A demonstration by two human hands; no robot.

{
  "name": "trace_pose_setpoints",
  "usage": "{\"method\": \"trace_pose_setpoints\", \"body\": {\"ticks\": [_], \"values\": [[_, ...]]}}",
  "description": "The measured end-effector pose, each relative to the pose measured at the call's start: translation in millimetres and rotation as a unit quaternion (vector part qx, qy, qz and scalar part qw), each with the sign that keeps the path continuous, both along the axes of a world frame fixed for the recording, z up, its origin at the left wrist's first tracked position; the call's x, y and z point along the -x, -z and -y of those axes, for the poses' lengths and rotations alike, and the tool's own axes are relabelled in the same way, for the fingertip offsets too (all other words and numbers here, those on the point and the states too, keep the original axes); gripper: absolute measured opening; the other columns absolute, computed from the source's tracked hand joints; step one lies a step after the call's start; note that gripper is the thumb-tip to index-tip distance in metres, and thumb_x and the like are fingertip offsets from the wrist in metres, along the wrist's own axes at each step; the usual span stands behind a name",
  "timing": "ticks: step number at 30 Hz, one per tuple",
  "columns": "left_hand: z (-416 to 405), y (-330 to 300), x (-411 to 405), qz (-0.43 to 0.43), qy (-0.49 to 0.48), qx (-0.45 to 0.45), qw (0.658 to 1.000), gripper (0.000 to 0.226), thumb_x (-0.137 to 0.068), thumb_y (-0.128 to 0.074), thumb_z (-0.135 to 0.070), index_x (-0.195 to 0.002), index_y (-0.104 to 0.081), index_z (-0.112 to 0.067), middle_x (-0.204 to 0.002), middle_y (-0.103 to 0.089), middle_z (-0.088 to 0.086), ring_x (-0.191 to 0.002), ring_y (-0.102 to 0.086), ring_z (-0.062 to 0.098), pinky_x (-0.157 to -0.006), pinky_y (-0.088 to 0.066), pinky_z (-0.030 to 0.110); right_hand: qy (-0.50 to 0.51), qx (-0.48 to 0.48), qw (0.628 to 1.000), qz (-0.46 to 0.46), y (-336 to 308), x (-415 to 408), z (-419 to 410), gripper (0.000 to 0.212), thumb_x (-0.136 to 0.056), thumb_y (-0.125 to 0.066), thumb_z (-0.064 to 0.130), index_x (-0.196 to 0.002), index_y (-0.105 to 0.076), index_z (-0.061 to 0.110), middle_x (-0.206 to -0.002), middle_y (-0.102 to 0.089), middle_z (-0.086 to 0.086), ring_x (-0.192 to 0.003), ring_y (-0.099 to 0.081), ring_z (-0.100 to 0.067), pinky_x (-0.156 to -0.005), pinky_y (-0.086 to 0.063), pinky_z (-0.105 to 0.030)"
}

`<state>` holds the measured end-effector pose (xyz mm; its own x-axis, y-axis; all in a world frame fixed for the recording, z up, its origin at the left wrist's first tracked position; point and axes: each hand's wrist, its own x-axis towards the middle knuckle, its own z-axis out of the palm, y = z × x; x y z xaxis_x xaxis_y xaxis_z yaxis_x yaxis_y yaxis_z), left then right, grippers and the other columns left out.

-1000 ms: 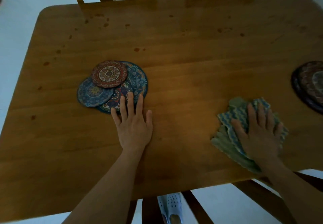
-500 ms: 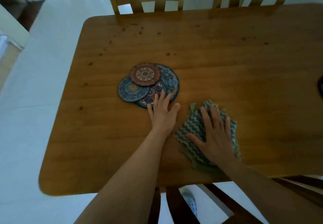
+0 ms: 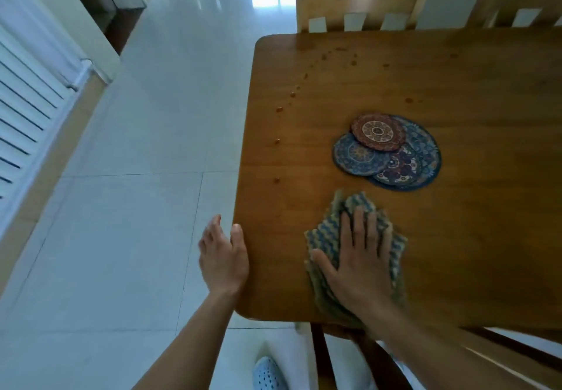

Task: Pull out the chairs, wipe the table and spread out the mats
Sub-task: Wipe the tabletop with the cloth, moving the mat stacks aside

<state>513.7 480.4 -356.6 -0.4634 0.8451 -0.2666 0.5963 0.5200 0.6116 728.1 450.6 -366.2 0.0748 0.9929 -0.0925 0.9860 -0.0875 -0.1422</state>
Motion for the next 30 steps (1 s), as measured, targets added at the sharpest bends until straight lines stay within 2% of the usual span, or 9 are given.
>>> {"method": "trace_pose_setpoints", "body": {"ticks": [3,7,9,12,14,17,21,26,30], "values": [[-8.2,5.5,-2.7,0.097,0.016,0.034,0.995,0.059,-0.098,-0.017,-0.06,-0.143,-0.036,-0.027,-0.143,-0.049,0.003,-0.125,-0.05,0.028,-0.104,-0.039,0.049,-0.122,0.003,0.992,-0.011,-1.3,58.4,-2.2,0.086,-0.09,-0.013,0.075,-0.156,-0.01,0.021,-0.165,0.0,-0.004,-0.15,0.01,-0.024,-0.119,0.003,-0.049],[-2.2,4.3,-5.6,0.049,0.032,0.027,0.998,0.057,-0.099,-0.013,-0.057,-0.143,-0.035,-0.028,-0.142,-0.051,0.001,-0.121,-0.055,0.028,-0.099,-0.042,0.047,-0.254,-0.001,0.967,0.029,-0.7,17.5,25.7,0.073,-0.096,-0.026,0.068,-0.155,-0.024,0.024,-0.164,-0.014,0.003,-0.151,-0.004,-0.019,-0.115,-0.012,-0.048],[-0.9,3.3,-6.6,0.029,0.04,0.018,0.999,0.058,-0.1,-0.013,-0.056,-0.144,-0.034,-0.026,-0.141,-0.052,0.001,-0.116,-0.058,0.027,-0.096,-0.045,0.047,-0.176,-0.004,0.983,0.047,0.7,-19.0,33.0,0.075,-0.096,-0.024,0.068,-0.155,-0.023,0.022,-0.164,-0.013,0.001,-0.151,-0.005,-0.019,-0.117,-0.009,-0.047],[-3.4,-0.6,-10.0,-0.003,0.046,0.029,0.999,0.053,-0.102,-0.016,-0.051,-0.145,-0.032,-0.023,-0.138,-0.053,0.001,-0.112,-0.06,0.026,-0.091,-0.046,0.043,0.02,0.016,0.999,0.048,-0.2,-25.2,22.2,0.077,-0.095,-0.019,0.065,-0.155,-0.022,0.016,-0.164,-0.012,-0.004,-0.151,-0.005,-0.022,-0.119,-0.004,-0.045],[-4.0,-2.5,-11.2,-0.015,0.051,0.033,0.998,0.052,-0.103,-0.017,-0.049,-0.145,-0.031,-0.022,-0.139,-0.052,0.001,-0.112,-0.061,0.026,-0.09,-0.045,0.041,0.059,0.017,0.997,0.036,0.9,-7.5,9.9,0.079,-0.096,-0.015,0.065,-0.155,-0.015,0.014,-0.164,-0.005,-0.005,-0.151,0.002,-0.022,-0.12,0.0,-0.044],[-4.5,-2.0,-9.8,-0.018,0.05,0.033,0.998,0.053,-0.102,-0.016,-0.05,-0.145,-0.03,-0.024,-0.141,-0.051,0.0,-0.111,-0.061,0.026,-0.089,-0.046,0.042,0.01,0.019,1.0,0.02,0.2,12.6,-14.7,0.077,-0.096,-0.006,0.066,-0.155,-0.001,0.017,-0.164,0.009,-0.004,-0.15,0.015,-0.02,-0.12,0.006,-0.042],[-5.2,-0.3,-11.2,-0.028,0.047,0.036,0.998,0.052,-0.101,-0.015,-0.051,-0.144,-0.029,-0.026,-0.141,-0.051,-0.001,-0.109,-0.062,0.025,-0.089,-0.047,0.042,-0.063,0.016,0.998,-0.023,-2.5,35.8,-64.9,0.075,-0.095,-0.001,0.062,-0.155,0.004,0.017,-0.162,0.015,-0.003,-0.148,0.02,-0.018,-0.12,0.01,-0.038],[-4.2,-0.8,-11.8,-0.031,0.045,0.026,0.998,0.054,-0.1,-0.014,-0.051,-0.146,-0.03,-0.026,-0.14,-0.051,-0.004,-0.109,-0.062,0.022,-0.089,-0.046,0.04,-0.093,0.008,0.993,-0.065,-2.5,63.0,-155.6,0.072,-0.097,-0.002,0.057,-0.157,-0.003,0.018,-0.164,0.007,-0.003,-0.149,0.015,-0.016,-0.121,0.011,-0.036],[-3.6,-3.1,-13.8,-0.029,0.059,0.013,0.998,0.073,-0.09,-0.004,-0.062,-0.148,-0.03,-0.025,-0.143,-0.049,-0.004,-0.114,-0.06,0.021,-0.091,-0.044,0.039,-0.146,0.018,0.988,-0.044,-3.9,86.1,-188.4,0.069,-0.1,-0.009,0.057,-0.157,-0.005,0.019,-0.164,0.005,-0.003,-0.15,0.012,-0.017,-0.121,0.008,-0.038]]}}
